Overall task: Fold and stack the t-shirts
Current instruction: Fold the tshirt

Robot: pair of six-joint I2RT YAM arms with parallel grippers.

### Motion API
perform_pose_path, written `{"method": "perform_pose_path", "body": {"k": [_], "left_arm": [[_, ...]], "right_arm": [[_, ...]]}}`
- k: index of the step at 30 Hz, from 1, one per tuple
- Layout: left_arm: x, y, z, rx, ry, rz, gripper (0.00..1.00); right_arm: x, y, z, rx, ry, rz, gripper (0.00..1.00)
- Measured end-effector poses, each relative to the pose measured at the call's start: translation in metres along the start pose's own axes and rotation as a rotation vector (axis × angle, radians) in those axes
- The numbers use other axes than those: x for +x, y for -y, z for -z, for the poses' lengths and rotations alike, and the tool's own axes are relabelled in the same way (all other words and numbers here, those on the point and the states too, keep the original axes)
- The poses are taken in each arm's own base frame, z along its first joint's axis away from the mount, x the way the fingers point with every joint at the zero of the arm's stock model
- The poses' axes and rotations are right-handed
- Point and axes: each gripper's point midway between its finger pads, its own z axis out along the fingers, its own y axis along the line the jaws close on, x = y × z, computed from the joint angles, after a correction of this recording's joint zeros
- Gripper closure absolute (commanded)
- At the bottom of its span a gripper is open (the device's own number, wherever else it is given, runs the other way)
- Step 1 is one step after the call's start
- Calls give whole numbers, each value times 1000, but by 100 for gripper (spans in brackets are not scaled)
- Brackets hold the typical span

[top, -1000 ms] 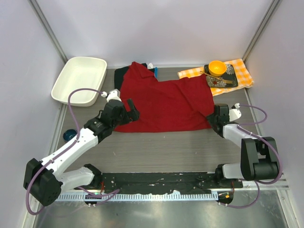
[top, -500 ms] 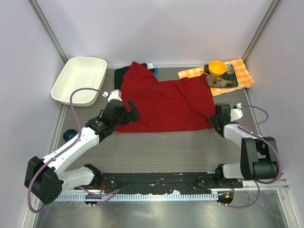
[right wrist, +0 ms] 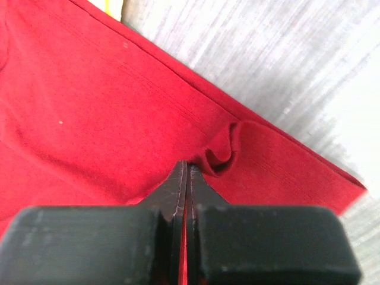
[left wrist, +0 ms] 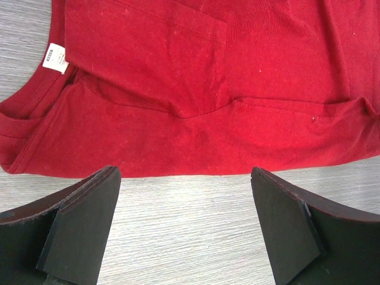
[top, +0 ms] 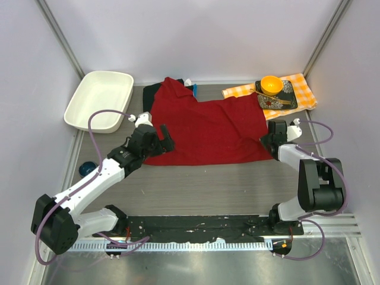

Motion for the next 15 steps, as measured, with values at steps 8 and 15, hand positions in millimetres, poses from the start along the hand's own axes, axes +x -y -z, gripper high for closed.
{"method": "perform_pose_path", "body": {"k": [8,15], "left_arm": [[-2,-2,0,-12,9,0,4],[-2,-10,2,-36,35,0,2]], "right_arm": [[-4,-26,-27,-19,-12,37,20],[-18,-38,-7,-101,37,54,5]]}}
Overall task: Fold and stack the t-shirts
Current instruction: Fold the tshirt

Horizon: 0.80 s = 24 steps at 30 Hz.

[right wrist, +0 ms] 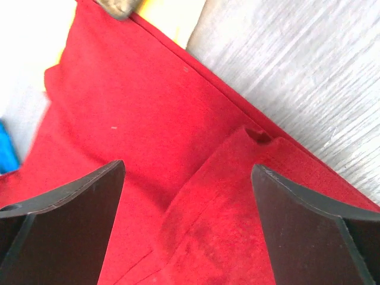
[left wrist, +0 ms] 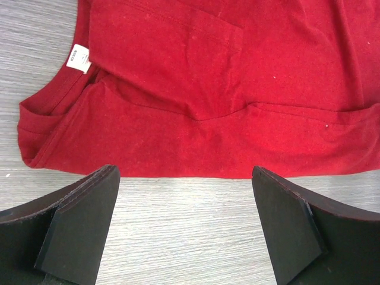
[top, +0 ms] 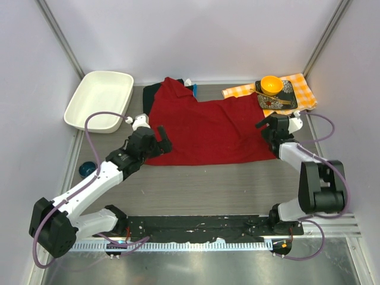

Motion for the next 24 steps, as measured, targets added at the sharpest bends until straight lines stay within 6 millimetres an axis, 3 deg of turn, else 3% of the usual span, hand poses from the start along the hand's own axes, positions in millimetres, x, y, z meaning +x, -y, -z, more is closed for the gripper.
{"method": "perform_pose_path", "body": {"k": [5,9,16,20,24], "left_arm": [[8,-5,-2,-17,-8,-12,2],[24,-2,-17,-16,-37,-30,2],[58,-1,-49,25,-90,-29,2],[55,15,-56,105,-62,-6,2],[47,35,-60,190,-29,33,2]], "right_arm": [[-35,-28,50,-112,93,28,3],[-39,-47,71,-152,74,106,3],[25,-36,68,-181,-150,258,3],[73,-35,69,-251,-318,318,3],[106,-52,76,-355,-424,348,4]]}}
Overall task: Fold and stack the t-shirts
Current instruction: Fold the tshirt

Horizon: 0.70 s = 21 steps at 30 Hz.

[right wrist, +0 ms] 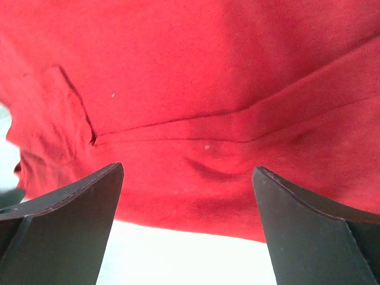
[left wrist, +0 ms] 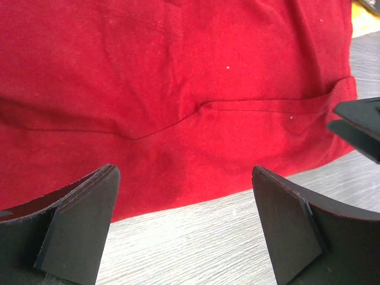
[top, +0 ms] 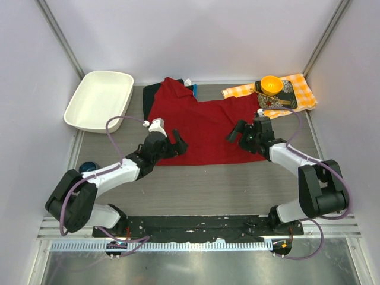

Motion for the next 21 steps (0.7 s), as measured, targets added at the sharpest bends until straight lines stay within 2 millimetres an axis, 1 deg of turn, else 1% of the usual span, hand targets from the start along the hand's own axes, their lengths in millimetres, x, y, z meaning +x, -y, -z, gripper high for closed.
{"method": "perform_pose_path", "body": {"k": [3,7,9,14,17,20,21], "left_arm": [[0,8,-7,39,3,14,2],[11,8,-16,55,-24,29,2],[19,4,-21,51,-43,32,2],[34,-5,-26,35,-74,46,3],[41,-9,-27,30,-87,52,3],[48,-16,-25,20,-95,66,3],[48,-16,-24,24,-90,71,3]], "right_arm": [[12,-15,-6,-69,-44,17,4],[22,-23,-11,-122,-80,14,4],[28,-23,-12,-132,-96,11,4],[37,-21,-12,-138,-119,12,4],[40,-19,-12,-136,-123,12,4],[49,-12,-12,-118,-139,12,4],[52,-10,-12,-114,-142,12,4]]}}
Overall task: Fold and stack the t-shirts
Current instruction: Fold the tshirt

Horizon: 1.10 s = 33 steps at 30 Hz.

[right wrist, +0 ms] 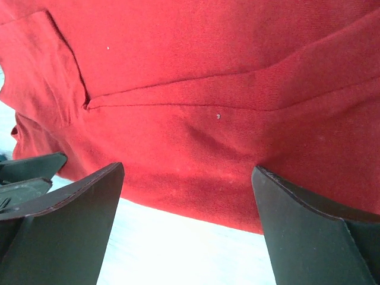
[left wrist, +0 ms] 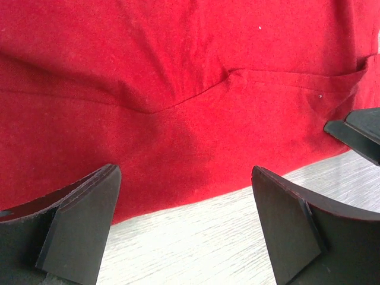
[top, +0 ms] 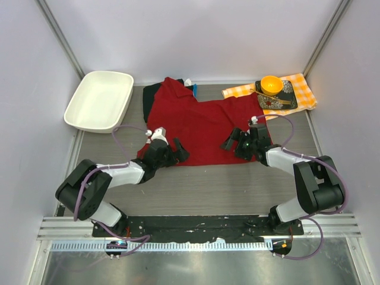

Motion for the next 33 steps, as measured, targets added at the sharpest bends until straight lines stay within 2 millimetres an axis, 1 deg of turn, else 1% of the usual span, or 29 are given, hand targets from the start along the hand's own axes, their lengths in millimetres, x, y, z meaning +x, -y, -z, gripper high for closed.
{"method": "perform_pose_path", "body": {"k": [5,11,17,27,29,33], "left_arm": [[5,-10,15,-9,16,25,3],[16,-19,36,-26,24,43,3],[36,-18,56,-34,15,41,3],[58,-22,83,-47,26,69,3],[66,-25,90,-58,22,66,3],[76,-25,100,-73,20,75,3]], "right_arm": [[6,2,5,21,16,18,4],[20,7,14,62,25,43,4],[44,10,30,91,33,53,4],[66,20,53,113,45,23,4],[71,22,57,120,53,18,4],[79,27,67,128,68,0,4]]}}
